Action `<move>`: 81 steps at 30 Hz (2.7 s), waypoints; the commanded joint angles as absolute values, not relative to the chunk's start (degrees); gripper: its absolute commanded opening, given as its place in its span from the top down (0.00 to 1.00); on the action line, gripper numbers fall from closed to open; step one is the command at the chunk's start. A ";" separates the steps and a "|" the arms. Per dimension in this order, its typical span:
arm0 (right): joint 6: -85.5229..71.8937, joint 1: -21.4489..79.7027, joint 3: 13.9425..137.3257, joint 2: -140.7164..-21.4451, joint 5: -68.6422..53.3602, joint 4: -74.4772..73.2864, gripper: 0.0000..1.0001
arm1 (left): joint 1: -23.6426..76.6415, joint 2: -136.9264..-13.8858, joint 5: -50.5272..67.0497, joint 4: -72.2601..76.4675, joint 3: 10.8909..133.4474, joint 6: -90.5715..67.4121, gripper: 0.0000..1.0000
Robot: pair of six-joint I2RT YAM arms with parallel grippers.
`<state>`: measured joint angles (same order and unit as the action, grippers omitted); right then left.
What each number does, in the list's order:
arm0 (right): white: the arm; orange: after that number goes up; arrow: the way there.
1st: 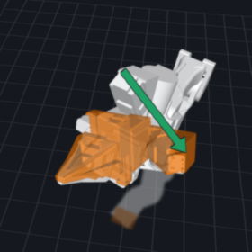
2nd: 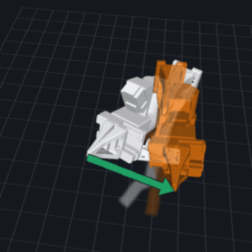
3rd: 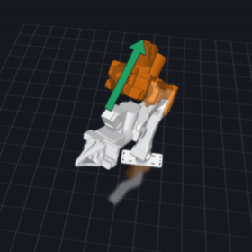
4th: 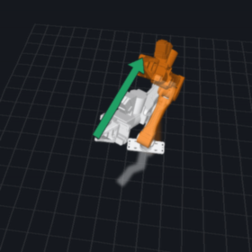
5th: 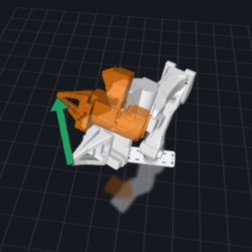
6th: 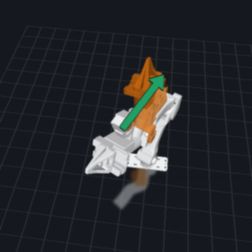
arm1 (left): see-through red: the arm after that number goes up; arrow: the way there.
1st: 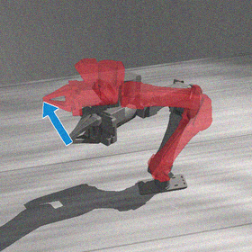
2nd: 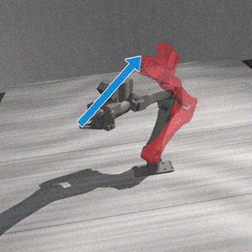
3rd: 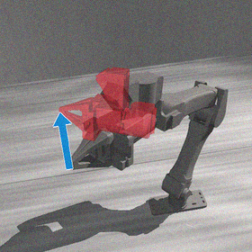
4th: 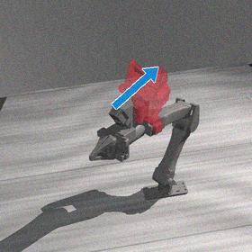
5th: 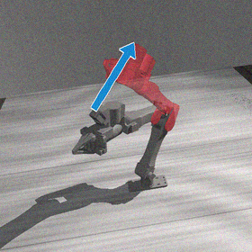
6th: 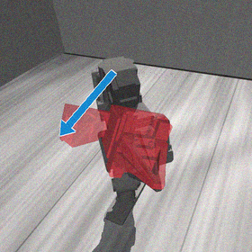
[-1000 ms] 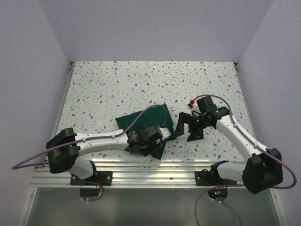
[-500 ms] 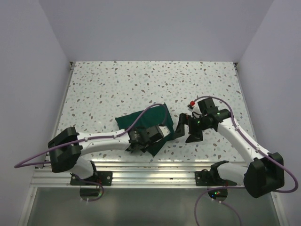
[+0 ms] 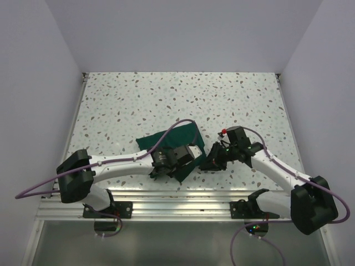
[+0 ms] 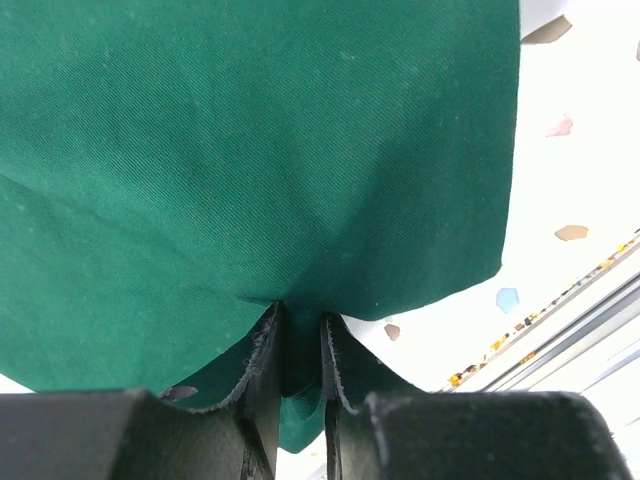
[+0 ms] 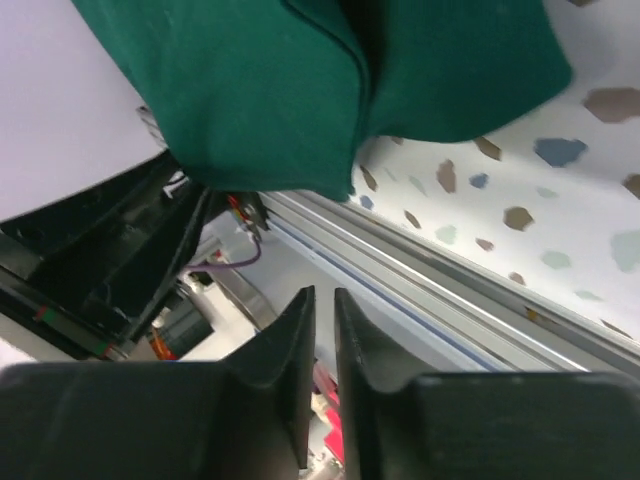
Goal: Prepare the surgical pack
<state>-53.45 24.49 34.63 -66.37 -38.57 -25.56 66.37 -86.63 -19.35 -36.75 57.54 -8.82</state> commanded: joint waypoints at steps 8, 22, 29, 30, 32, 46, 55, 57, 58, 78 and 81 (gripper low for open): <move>-79.08 37.00 33.05 -74.79 -28.48 1.82 1.00 | 66.09 -84.82 -18.81 -34.63 60.47 -7.65 1.00; -86.84 42.71 29.97 -78.57 -18.02 9.84 1.00 | 66.09 -83.06 -17.14 -35.77 63.10 -7.38 1.00; -86.83 44.03 31.11 -81.12 -13.98 11.33 1.00 | 66.09 -81.65 -15.65 -36.48 63.28 -7.73 1.00; -87.27 44.21 30.68 -81.12 -13.45 12.64 1.00 | 66.18 -81.56 -15.12 -36.21 63.02 -7.65 1.00; -88.07 44.38 30.06 -81.21 -11.34 16.07 1.00 | 66.18 -81.21 -14.42 -36.04 62.93 -7.65 1.00; -86.23 44.56 29.97 -83.93 1.23 26.80 1.00 | 66.18 -81.21 -11.25 -35.24 62.67 -7.38 1.00; -79.82 44.03 35.15 -82.46 -4.13 16.07 0.96 | 66.18 -80.77 -11.60 -35.25 61.88 -7.12 1.00; -76.48 44.12 36.99 -79.12 -4.57 7.78 0.71 | 66.18 -80.42 -12.04 -34.89 61.09 -7.29 1.00; -75.25 43.95 38.31 -75.45 -4.22 1.03 0.68 | 66.18 -80.42 -12.04 -34.72 61.00 -7.38 1.00; -83.48 42.89 40.43 -66.26 -2.82 -17.50 0.21 | 66.18 -79.63 -12.22 -33.92 59.68 -6.68 1.00; -86.73 42.98 39.12 -67.06 -2.37 -12.69 0.19 | 66.18 -78.93 -12.22 -33.31 59.24 -6.77 1.00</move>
